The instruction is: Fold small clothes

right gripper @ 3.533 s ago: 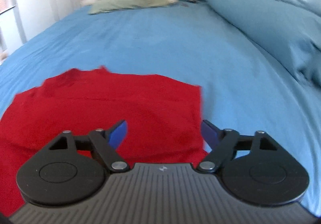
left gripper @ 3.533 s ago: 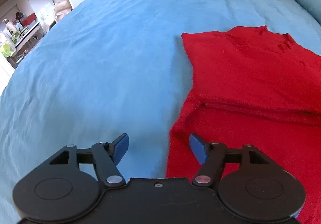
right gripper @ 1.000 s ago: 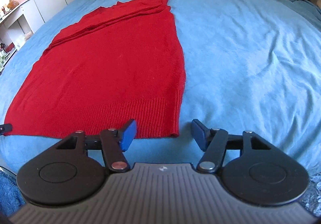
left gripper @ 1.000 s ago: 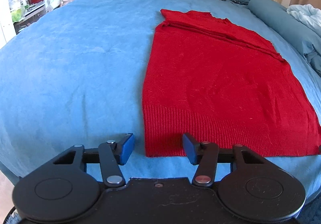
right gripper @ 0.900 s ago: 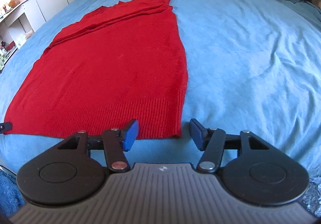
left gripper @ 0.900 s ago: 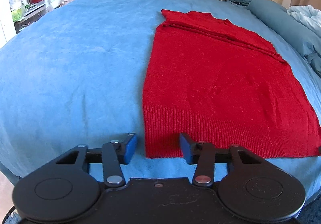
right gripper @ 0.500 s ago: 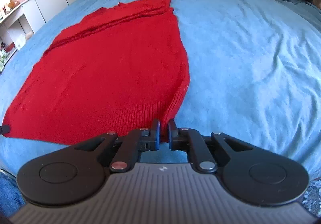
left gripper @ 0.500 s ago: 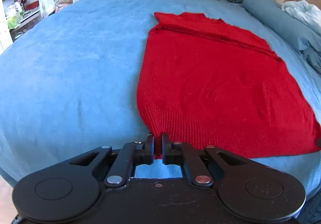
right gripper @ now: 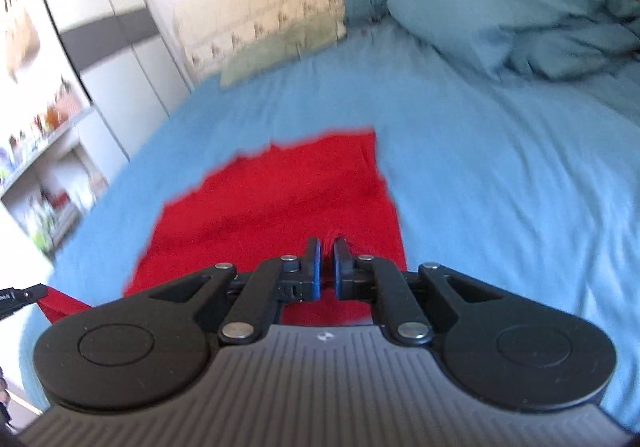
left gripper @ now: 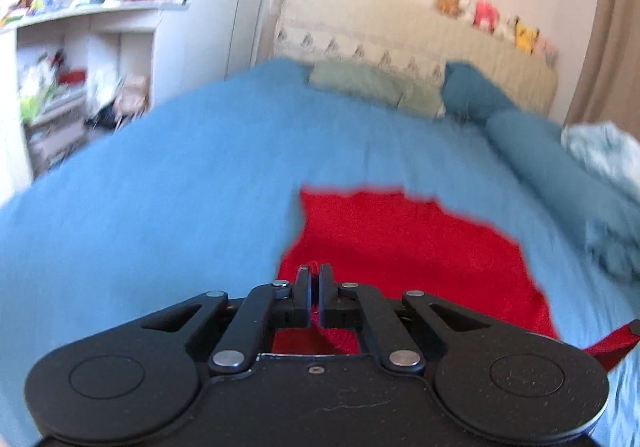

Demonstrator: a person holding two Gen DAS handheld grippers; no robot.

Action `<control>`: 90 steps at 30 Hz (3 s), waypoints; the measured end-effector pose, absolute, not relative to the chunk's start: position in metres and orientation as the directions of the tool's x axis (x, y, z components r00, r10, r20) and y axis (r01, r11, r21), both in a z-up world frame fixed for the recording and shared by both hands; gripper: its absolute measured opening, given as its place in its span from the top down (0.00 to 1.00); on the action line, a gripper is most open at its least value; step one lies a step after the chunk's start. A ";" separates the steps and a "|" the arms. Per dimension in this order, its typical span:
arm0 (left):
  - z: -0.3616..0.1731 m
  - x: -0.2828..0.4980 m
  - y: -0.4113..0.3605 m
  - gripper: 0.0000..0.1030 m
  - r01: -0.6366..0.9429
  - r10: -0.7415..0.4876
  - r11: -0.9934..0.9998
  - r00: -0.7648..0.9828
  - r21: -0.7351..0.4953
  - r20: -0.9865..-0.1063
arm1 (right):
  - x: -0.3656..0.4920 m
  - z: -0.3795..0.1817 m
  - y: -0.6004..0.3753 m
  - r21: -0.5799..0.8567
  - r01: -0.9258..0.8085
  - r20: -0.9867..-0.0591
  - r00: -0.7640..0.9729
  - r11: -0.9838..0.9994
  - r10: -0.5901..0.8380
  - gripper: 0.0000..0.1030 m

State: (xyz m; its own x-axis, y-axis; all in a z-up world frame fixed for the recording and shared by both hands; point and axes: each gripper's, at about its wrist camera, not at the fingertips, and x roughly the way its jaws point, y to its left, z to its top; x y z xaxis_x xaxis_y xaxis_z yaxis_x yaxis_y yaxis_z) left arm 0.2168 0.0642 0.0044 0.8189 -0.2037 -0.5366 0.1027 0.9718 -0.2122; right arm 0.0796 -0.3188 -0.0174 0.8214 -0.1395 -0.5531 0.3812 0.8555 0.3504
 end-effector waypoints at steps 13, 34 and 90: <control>-0.032 0.481 -0.039 0.97 0.007 -0.024 0.999 0.822 -0.031 -0.569 | 0.363 -0.031 -0.428 0.280 0.434 -0.582 0.786 0.857 -0.208 0.79; -0.083 0.534 -0.057 0.25 -0.023 0.065 0.997 0.787 0.076 -0.614 | 0.455 -0.111 -0.462 0.174 0.474 -0.633 0.725 0.863 -0.270 0.15; -0.132 0.374 -0.121 0.00 0.323 -0.195 0.946 0.632 0.026 -0.750 | 0.280 -0.176 -0.433 0.491 0.494 -0.640 0.763 0.717 -0.087 0.39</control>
State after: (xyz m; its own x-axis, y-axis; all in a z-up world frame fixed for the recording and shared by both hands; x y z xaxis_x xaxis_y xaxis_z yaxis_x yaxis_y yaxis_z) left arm 0.3736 -0.1210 -0.1318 0.6322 -0.1953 -0.7498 0.3234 0.9459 0.0263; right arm 0.2795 -0.4328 -0.1756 0.7630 -0.0875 -0.6405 0.4943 0.7174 0.4909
